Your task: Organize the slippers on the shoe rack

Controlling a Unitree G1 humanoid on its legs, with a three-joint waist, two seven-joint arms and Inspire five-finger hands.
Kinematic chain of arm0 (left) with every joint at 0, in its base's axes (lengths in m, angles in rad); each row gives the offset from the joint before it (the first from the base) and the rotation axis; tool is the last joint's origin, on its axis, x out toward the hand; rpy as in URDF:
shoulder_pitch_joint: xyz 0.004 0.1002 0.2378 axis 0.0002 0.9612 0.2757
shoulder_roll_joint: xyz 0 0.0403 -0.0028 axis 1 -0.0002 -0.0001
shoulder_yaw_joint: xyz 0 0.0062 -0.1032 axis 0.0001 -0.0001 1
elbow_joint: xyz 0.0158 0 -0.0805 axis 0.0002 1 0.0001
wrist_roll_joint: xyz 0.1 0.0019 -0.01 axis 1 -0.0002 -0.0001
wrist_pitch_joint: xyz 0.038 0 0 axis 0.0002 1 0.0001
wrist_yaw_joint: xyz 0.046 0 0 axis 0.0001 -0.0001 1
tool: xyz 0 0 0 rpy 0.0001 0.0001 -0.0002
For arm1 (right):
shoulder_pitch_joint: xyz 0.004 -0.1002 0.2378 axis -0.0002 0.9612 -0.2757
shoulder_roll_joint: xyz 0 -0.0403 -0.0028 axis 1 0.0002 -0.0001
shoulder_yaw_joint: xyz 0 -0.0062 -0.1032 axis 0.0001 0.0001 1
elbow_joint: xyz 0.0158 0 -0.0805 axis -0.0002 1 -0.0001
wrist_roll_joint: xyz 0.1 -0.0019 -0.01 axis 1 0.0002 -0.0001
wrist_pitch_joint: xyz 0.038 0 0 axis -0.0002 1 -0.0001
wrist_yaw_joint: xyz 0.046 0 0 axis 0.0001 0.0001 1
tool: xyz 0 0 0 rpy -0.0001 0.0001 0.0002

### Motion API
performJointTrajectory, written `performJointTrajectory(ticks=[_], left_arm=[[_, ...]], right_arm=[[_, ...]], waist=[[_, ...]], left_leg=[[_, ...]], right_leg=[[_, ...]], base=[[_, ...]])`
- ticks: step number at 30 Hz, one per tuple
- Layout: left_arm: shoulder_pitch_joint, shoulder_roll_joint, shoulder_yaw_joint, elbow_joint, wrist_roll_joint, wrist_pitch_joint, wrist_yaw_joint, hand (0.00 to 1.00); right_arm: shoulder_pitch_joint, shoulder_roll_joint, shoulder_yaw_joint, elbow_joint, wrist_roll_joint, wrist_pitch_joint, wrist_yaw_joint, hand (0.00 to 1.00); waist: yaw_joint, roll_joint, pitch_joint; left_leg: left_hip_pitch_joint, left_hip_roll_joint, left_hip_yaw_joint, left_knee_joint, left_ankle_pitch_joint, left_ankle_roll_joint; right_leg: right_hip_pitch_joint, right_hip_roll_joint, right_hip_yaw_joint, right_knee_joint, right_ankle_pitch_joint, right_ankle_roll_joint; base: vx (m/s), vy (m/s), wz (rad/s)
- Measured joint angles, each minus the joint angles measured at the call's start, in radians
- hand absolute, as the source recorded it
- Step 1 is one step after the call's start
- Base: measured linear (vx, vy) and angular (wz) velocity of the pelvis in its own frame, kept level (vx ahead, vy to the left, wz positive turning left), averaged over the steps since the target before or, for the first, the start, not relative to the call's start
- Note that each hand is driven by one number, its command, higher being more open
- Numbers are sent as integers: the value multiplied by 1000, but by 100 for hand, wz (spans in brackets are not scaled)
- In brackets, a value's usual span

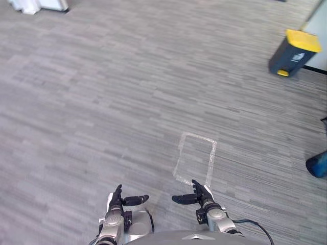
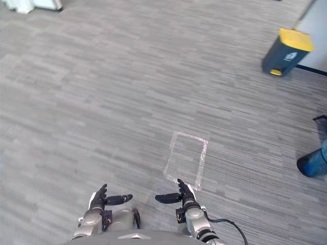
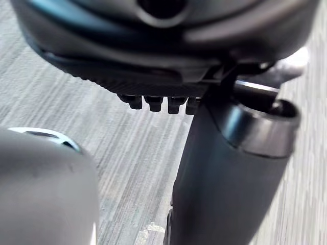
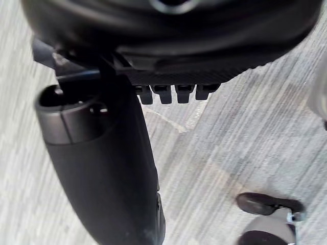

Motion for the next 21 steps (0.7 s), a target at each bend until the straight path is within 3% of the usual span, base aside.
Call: performJointTrajectory(ticks=[3,6,7,8,9,11,12,13,15,16,17,18,19,21], left_arm=[[9,11,-15,4,1,-1,0,100],[9,10,-19,18,-2,5,-10,100],[11,13,-19,17,-2,6,-14,100],[0,11,-17,31,2,8,-17,100],[2,-6,-19,35,5,8,-19,100],[-1,-27,-43,39,22,6,-23,100],[-3,-30,-48,39,26,6,-27,100],[-6,-46,-43,36,35,8,-37,100],[-13,-45,-37,34,44,6,-41,100],[-14,-44,-35,34,44,6,-41,100],[-14,-42,-23,30,44,5,-41,100],[-13,-39,-6,26,43,5,-40,100],[-13,-39,-3,25,43,5,-39,100],[-12,-39,2,9,42,0,-32,100]], right_arm=[[-13,1,28,-2,-2,-2,8,100],[-24,0,28,-6,-8,-5,8,100],[-24,1,28,-5,-8,-4,7,100],[-20,-11,28,-3,-10,-14,9,100],[-29,-23,28,-2,-14,-11,8,100],[-31,-45,12,-2,-19,-13,7,100],[-26,-46,2,-4,-19,-17,6,100],[-12,-50,-15,-4,-19,-14,4,100],[-2,-50,-31,-4,-18,-8,0,100],[3,-50,-31,-5,-18,-6,-1,100],[12,-53,-45,-6,-17,-4,-4,100],[17,-53,-62,-1,-16,-1,-7,100],[18,-53,-64,-1,-16,-1,-8,100],[11,-60,-71,12,-12,1,-19,100]], waist=[[-19,15,0],[-25,12,2],[-27,-5,-3],[-29,-2,0],[-24,36,-8],[-35,65,-10],[-37,65,-11],[-41,64,-13],[-38,64,-13],[-37,63,-13],[-32,60,-14],[-30,49,-16],[-29,47,-16],[-18,41,-12]], left_leg=[[91,23,52,-80,0,-1],[129,34,81,-121,0,-4],[155,11,83,-138,-2,-29],[187,10,66,-147,-22,-70],[197,32,47,-156,-22,-70],[186,57,-1,-94,-14,-77],[169,67,-18,-47,-12,-81],[101,111,-75,138,16,-127],[30,161,-107,340,90,-185],[8,175,-111,397,101,-190],[-48,196,-104,511,43,-175],[-86,186,-82,524,-6,-154],[-93,182,-78,517,-15,-149],[-153,101,-118,276,-56,-127]], right_leg=[[-126,22,-161,-55,-67,-62],[-201,47,-285,-300,-42,-57],[-202,74,-302,-488,69,-67],[-189,105,-275,-545,196,-137],[-187,139,-254,-549,183,-136],[-191,165,-241,-526,130,-138],[-185,169,-242,-528,116,-136],[-134,196,-252,-564,97,-130],[-61,233,-255,-629,91,-138],[-40,241,-252,-647,90,-139],[10,258,-240,-685,89,-141],[41,259,-216,-710,91,-144],[47,259,-212,-715,92,-143],[78,255,-124,-741,97,-123]], base=[[270,14,-50],[377,-80,-28],[316,-108,-17],[378,-124,-41],[355,-128,-50],[382,-173,-43],[357,-204,-11],[297,-180,4],[274,-129,3],[295,-79,-10],[273,-29,-28],[264,-12,-31],[283,62,-55],[241,124,-98]])
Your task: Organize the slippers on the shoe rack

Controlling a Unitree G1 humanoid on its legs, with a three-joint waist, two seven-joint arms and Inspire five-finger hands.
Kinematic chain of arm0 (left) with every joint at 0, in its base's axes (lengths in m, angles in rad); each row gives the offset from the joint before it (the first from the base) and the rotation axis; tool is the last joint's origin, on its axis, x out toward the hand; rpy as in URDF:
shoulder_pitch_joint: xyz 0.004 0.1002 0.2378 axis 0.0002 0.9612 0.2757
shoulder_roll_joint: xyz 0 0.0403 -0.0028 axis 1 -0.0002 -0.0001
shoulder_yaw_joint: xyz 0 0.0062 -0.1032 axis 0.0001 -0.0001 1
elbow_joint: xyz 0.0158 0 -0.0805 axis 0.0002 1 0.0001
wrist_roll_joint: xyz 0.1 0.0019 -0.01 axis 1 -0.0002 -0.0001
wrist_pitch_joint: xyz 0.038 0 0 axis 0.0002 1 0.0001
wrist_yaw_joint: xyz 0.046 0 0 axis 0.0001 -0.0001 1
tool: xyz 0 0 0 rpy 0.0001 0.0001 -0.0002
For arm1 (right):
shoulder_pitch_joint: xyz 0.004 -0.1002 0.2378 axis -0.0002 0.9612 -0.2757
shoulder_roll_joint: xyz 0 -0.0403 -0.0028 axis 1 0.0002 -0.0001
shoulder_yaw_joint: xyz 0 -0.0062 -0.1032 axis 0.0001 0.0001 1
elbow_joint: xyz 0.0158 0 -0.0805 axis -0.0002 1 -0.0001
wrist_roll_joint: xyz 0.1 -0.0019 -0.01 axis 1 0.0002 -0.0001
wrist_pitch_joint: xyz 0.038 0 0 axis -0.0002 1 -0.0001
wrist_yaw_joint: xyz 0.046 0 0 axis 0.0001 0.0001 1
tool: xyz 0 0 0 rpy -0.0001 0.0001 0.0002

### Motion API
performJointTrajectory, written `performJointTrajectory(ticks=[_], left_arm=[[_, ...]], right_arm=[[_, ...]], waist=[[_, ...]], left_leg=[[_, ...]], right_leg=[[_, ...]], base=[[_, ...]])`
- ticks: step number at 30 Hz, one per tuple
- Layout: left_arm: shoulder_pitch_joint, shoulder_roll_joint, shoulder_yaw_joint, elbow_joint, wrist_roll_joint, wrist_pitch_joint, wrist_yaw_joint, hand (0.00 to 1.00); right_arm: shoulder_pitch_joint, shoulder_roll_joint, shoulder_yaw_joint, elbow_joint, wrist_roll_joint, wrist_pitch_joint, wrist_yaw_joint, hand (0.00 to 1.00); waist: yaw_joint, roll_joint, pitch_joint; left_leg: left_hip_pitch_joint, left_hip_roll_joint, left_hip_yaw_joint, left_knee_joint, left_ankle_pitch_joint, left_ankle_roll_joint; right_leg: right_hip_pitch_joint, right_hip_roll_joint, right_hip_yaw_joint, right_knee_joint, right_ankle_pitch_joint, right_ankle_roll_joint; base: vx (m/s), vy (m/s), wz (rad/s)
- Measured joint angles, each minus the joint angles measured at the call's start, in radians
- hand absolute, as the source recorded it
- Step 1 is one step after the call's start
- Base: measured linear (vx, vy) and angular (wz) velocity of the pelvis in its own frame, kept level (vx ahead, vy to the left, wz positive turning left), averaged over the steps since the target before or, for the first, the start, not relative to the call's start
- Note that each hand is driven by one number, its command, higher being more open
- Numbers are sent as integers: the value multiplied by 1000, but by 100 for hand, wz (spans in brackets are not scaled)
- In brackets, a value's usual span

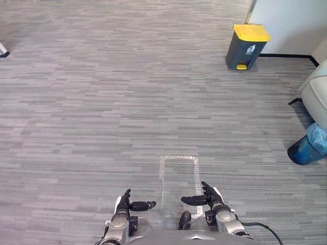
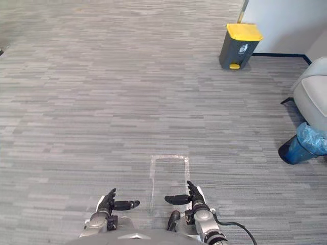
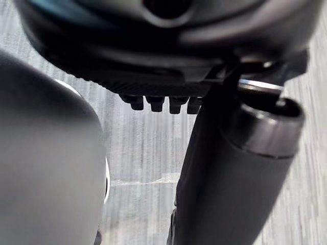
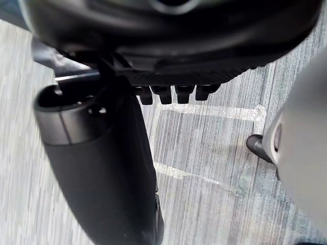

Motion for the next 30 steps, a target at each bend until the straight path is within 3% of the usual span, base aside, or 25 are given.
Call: performJointTrajectory(ticks=[1,3,4,6,8,12,14,15,16,18,20,21,22,24,27,29,30], left_arm=[[-2,0,0,-1,0,0,-1,100],[-7,3,1,-6,-1,-3,-1,100],[-8,1,2,-7,-3,-4,-1,100],[-2,-8,0,-6,-3,-7,5,100],[-4,1,1,5,-15,-8,9,100],[-5,12,0,13,-22,2,5,100],[-7,12,0,26,-22,3,5,100],[-5,12,-4,30,-22,3,5,100],[-3,19,-12,35,-22,3,6,100],[-2,30,-19,42,-22,4,8,100],[-5,37,-18,44,-23,6,8,100],[-8,36,-18,47,-23,8,7,100],[-16,30,-20,55,-22,10,6,100],[-16,12,-26,57,-21,10,-10,100],[-17,3,-44,59,-19,10,-21,100],[-20,6,-38,55,-17,10,-30,100],[-22,5,-34,47,-17,10,-29,100]], right_arm=[[0,0,-2,2,4,0,-1,100],[6,4,-22,4,5,4,-4,100],[7,1,-22,4,5,5,-6,100],[12,-5,-26,3,5,8,-7,100],[13,14,-32,4,5,8,-9,100],[11,34,-32,25,3,10,-2,100],[-1,34,-32,26,2,10,-2,100],[-6,35,-30,26,-2,9,-1,100],[-14,38,-28,26,-11,8,0,100],[-16,41,-13,26,-27,8,1,100],[-25,40,1,27,-30,7,2,100],[-28,36,1,28,-30,8,1,100],[-34,22,0,39,-29,6,1,100],[-51,8,-3,47,-29,6,0,100],[-38,0,-42,47,-27,7,-4,100],[-19,-12,-43,46,-24,5,-8,100],[-12,-14,-42,46,-24,5,-12,100]], waist=[[0,-1,3],[12,-12,13],[13,-17,17],[21,7,7],[18,-22,-1],[22,-32,-7],[23,-21,-1],[22,-18,2],[20,-17,3],[15,-28,0],[16,-41,1],[16,-47,-2],[11,-22,7],[-4,5,17],[-10,7,17],[-6,4,15],[1,3,14]], left_leg=[[-6,-20,-28,-54,1,2],[-37,-108,-191,-238,29,8],[-40,-124,-229,-274,63,7],[-4,-135,-246,-310,201,13],[17,-146,-172,-282,164,52],[84,-156,-22,-260,91,102],[162,-158,53,-319,88,109],[206,-158,92,-351,90,115],[250,-165,126,-382,90,119],[284,-171,159,-416,90,119],[302,-180,208,-441,89,118],[302,-185,216,-445,88,114],[303,-172,216,-450,88,110],[303,-150,209,-451,87,108],[313,-113,164,-408,82,89],[259,-54,150,-228,57,49],[195,-18,135,-69,59,49]], right_leg=[[8,-3,17,-2,-2,3],[32,-26,112,8,-25,32],[34,-32,145,21,-35,45],[37,-33,224,51,-55,89],[37,-50,289,48,-60,109],[23,-79,401,76,-68,147],[-42,-92,373,231,-79,164],[-84,-111,306,335,-89,171],[-121,-155,174,436,-105,153],[-145,-205,13,486,-122,119],[-180,-223,-139,366,-89,100],[-178,-217,-165,336,-91,56],[-168,-187,-157,306,-77,40],[-162,-138,-129,262,-67,27],[-101,-88,-132,188,-64,24],[-39,-41,-131,99,-43,23],[-7,-16,-113,49,-35,21]], base=[[180,137,-118],[232,205,-115],[234,232,-118],[306,312,-111],[316,304,-101],[191,214,-105],[132,181,-102],[122,142,-103],[101,109,-81],[87,24,-56],[175,-65,-67],[143,-66,-69],[143,-70,-59],[136,-87,-54],[99,-116,-13],[94,-103,-8],[129,-100,-27]])
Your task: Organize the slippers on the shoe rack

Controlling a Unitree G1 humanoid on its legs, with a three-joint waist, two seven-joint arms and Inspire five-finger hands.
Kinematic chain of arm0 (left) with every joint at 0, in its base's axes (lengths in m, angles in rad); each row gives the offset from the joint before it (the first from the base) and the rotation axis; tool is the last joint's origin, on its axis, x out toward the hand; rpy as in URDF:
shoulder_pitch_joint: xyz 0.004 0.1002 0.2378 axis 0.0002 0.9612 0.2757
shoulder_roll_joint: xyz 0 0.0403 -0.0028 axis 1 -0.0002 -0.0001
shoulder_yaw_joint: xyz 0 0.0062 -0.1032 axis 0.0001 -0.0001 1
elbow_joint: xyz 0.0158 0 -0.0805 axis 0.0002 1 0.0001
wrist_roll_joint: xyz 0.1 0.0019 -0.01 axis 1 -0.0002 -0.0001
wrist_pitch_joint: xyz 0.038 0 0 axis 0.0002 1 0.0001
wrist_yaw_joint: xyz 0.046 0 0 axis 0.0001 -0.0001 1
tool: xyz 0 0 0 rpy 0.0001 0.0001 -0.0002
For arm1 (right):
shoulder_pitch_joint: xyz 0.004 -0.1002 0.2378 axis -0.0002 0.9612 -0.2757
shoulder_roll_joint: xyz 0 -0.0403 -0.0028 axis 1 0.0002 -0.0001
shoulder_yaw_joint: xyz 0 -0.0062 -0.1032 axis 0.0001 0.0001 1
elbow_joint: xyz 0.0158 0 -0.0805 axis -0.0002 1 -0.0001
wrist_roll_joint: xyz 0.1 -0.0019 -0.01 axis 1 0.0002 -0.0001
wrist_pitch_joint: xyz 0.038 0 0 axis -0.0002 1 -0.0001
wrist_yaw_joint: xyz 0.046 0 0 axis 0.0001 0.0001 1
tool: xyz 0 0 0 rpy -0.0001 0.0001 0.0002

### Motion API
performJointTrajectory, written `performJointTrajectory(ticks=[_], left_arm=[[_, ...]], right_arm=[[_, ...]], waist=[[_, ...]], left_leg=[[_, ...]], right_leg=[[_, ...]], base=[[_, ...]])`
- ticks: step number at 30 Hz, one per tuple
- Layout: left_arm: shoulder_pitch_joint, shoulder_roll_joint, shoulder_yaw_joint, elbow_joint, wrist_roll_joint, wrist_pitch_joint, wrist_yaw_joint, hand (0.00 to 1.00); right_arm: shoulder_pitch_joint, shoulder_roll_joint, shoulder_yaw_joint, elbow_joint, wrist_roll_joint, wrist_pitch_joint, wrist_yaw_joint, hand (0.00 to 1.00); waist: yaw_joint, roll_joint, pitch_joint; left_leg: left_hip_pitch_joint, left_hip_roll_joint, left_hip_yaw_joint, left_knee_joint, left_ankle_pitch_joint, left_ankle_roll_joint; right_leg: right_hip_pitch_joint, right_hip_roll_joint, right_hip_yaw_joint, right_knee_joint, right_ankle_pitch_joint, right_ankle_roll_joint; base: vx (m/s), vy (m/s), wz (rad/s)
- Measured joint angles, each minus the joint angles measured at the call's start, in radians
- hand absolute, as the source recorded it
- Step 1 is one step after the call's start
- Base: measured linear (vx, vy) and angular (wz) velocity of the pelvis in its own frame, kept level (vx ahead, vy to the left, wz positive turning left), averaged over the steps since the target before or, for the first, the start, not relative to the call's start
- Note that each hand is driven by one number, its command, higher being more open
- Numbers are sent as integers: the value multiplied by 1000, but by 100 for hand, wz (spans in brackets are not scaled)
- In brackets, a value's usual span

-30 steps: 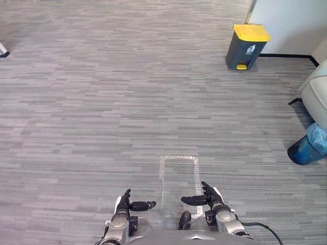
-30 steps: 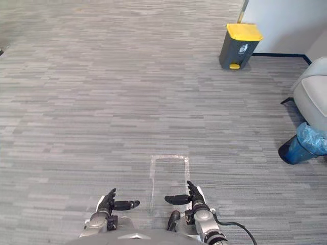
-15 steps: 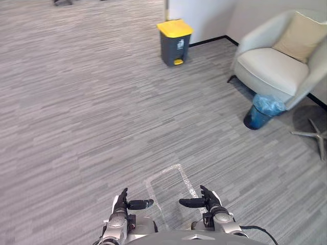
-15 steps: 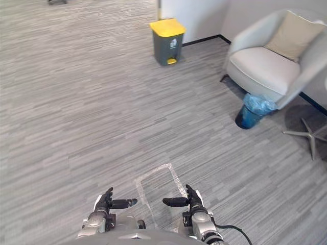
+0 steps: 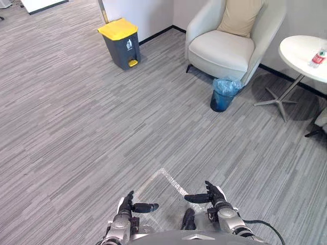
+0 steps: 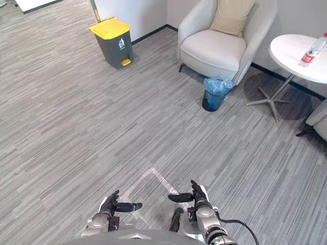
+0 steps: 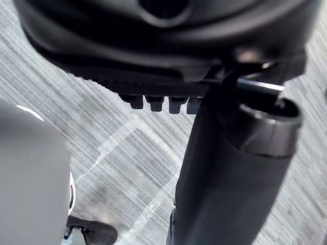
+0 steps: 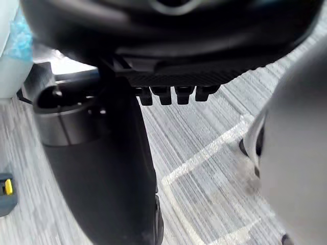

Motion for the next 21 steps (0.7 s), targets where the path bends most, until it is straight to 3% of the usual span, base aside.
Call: performJointTrajectory(ticks=[1,2,3,5,7,8,9,10,13,17,20,21], left_arm=[[1,0,2,-3,0,0,0,100],[-1,-15,20,-9,0,-2,-1,100],[-2,-20,30,-13,-1,-1,0,100],[-2,-19,31,-19,-2,-1,0,100],[-4,-19,31,-24,-4,-3,3,100],[-6,-19,32,-25,-4,-3,4,100],[-7,-21,34,-26,-4,-2,9,100],[1,-29,35,-20,-6,-1,13,100],[-2,-21,35,-19,-5,0,19,100],[0,-13,33,-10,-4,11,18,100],[-2,-12,29,-1,-4,13,17,100],[0,-12,25,0,-4,13,17,100]], right_arm=[[2,-2,1,0,1,0,-1,100],[5,-15,-1,1,5,1,-7,100],[5,-19,-5,2,11,3,-8,100],[5,-17,-20,2,21,2,-9,100],[12,-17,-49,3,38,3,-15,100],[12,-16,-58,2,38,3,-16,100],[19,-17,-77,-2,38,3,-19,100],[26,-23,-79,-1,38,1,-23,100],[33,-11,-87,-3,38,-1,-24,100],[34,8,-114,3,37,3,-24,100],[29,9,-113,17,36,2,-22,100],[18,5,-103,28,35,3,-19,100]], waist=[[4,3,-1],[17,24,2],[20,27,5],[23,21,8],[37,19,9],[37,19,9],[39,20,10],[37,33,-3],[39,6,-12],[37,-13,-22],[38,-15,-25],[38,-10,-25]], left_leg=[[-26,13,-6,56,-11,-1],[-74,21,-68,154,-55,4],[-102,-5,-120,140,-93,8],[-128,-39,-169,93,-111,8],[-186,-112,-343,-81,-103,2],[-194,-122,-377,-113,-93,-1],[-187,-141,-421,-158,-1,-18],[-155,-148,-398,-175,45,10],[-133,-157,-303,-179,28,29],[-59,-183,-232,-231,28,30],[-3,-188,-208,-261,29,32],[29,-178,-187,-282,30,33]], right_leg=[[8,8,10,-13,3,-8],[24,35,65,-27,6,-19],[30,38,105,-30,7,-21],[33,35,145,-30,8,-20],[29,21,259,-8,-1,3],[26,17,282,3,-7,11],[19,7,341,38,-27,38],[18,13,386,52,-36,60],[6,-6,466,45,-35,81],[15,-33,525,39,-35,103],[14,-40,511,72,-46,121],[3,-49,424,110,-46,121]], base=[[129,-22,-73],[166,82,-102],[143,88,-108],[123,145,-91],[137,189,-140],[138,196,-137],[157,229,-123],[148,200,-121],[203,241,-86],[183,155,-74],[144,33,-50],[94,-30,-59]])
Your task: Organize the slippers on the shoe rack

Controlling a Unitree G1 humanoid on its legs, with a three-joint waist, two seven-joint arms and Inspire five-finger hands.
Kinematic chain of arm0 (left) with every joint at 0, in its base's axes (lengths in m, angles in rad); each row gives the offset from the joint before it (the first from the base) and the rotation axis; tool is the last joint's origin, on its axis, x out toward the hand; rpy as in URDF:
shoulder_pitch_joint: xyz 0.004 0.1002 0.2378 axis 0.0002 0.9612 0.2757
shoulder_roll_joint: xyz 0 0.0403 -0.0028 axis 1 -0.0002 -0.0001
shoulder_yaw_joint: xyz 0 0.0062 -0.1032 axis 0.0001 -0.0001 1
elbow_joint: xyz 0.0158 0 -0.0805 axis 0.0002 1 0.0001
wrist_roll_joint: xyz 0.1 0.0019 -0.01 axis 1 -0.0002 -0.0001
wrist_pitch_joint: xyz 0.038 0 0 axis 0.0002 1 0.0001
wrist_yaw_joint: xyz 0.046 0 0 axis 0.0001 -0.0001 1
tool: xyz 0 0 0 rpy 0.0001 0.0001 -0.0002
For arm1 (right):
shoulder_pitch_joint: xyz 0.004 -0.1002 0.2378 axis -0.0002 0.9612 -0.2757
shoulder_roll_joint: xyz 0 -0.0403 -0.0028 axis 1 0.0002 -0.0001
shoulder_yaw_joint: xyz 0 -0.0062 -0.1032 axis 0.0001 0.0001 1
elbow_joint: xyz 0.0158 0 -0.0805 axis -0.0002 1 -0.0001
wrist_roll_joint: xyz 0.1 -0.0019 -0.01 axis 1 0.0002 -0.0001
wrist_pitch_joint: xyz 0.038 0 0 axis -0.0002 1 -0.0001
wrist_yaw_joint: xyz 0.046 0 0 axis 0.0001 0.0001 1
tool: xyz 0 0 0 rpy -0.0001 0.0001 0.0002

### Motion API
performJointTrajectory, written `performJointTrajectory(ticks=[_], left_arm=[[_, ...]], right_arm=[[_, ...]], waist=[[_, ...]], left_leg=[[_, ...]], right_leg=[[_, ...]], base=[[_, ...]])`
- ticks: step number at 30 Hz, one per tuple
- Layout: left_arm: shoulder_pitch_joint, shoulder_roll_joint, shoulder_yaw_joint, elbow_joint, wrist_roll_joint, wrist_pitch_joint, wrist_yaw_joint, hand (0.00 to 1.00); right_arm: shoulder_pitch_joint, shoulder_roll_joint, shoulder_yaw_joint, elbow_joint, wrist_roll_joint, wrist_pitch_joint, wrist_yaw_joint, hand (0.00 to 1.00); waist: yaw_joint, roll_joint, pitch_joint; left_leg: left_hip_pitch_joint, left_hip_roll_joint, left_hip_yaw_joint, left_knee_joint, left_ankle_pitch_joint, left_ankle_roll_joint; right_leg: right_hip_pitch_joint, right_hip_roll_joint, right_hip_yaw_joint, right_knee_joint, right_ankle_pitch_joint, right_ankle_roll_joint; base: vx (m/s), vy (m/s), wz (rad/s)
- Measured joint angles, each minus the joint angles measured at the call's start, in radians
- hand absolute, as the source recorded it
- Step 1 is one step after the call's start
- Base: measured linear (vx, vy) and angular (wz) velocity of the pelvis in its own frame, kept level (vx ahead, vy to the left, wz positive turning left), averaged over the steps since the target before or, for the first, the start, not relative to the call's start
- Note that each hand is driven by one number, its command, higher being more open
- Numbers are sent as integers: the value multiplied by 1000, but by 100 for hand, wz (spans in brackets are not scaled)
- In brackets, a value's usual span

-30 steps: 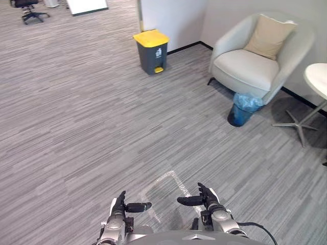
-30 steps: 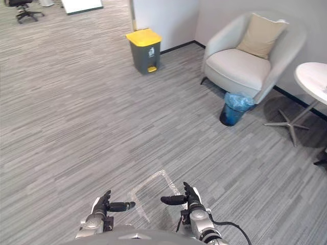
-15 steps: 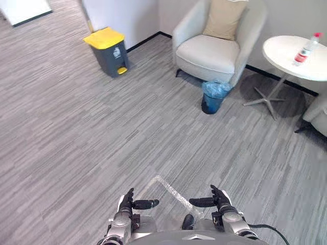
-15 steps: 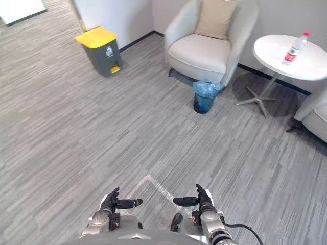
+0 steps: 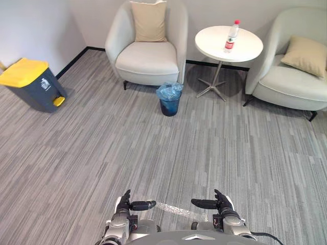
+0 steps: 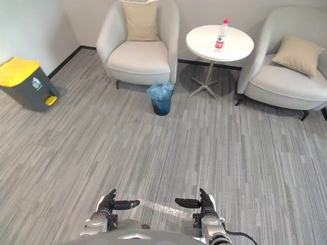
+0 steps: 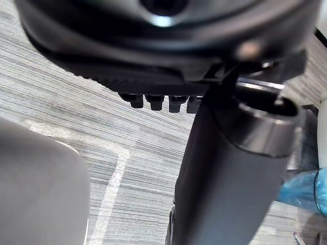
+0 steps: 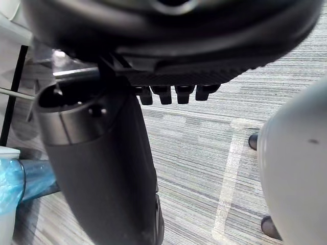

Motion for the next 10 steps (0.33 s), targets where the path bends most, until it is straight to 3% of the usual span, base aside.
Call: performJointTrajectory(ticks=[2,3,10], left_arm=[[2,6,-29,4,0,0,-2,100],[-1,16,-38,7,0,0,-5,100],[4,-1,-29,10,-1,0,-12,100]], right_arm=[[-13,-3,12,17,-6,0,0,100],[-12,-5,15,21,-8,0,0,100],[-3,-36,11,63,-4,1,-3,100]], waist=[[-5,1,-3],[-6,-2,-5],[-4,18,-12]], left_leg=[[25,5,9,-25,3,11],[27,1,6,-25,3,12],[42,12,-7,-30,4,12]], right_leg=[[-24,-34,-234,55,-9,-15],[-23,-38,-259,57,-19,-31],[51,1,-257,-76,6,-49]], base=[[52,-74,-45],[60,-82,-23],[19,-36,-6]])
